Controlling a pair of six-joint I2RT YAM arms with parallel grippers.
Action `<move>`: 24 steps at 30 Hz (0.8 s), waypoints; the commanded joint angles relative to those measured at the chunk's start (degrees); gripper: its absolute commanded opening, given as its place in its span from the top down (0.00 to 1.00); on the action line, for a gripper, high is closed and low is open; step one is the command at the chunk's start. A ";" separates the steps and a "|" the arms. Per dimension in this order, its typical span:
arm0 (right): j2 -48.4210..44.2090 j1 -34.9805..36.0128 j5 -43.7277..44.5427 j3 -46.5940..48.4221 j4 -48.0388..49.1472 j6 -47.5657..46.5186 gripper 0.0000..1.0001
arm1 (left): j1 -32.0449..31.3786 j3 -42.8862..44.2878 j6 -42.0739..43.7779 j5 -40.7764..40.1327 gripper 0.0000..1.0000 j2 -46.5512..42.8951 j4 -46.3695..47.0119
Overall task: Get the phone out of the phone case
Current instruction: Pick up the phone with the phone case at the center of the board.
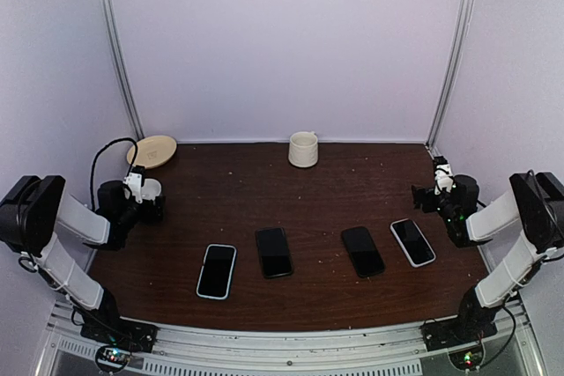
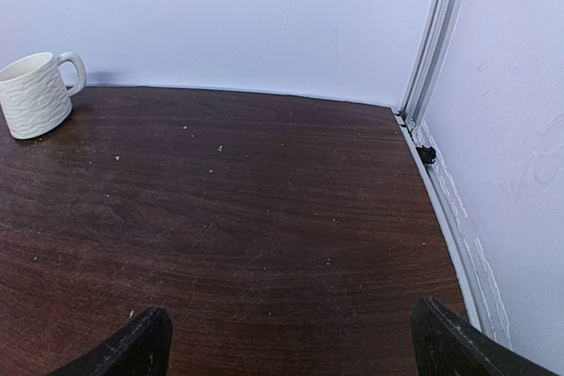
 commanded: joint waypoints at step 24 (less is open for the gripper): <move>-22.84 0.07 3.25 17.78 -53.37 12.91 0.01 | -0.17 1.42 -1.25 -3.48 0.03 -1.03 -0.52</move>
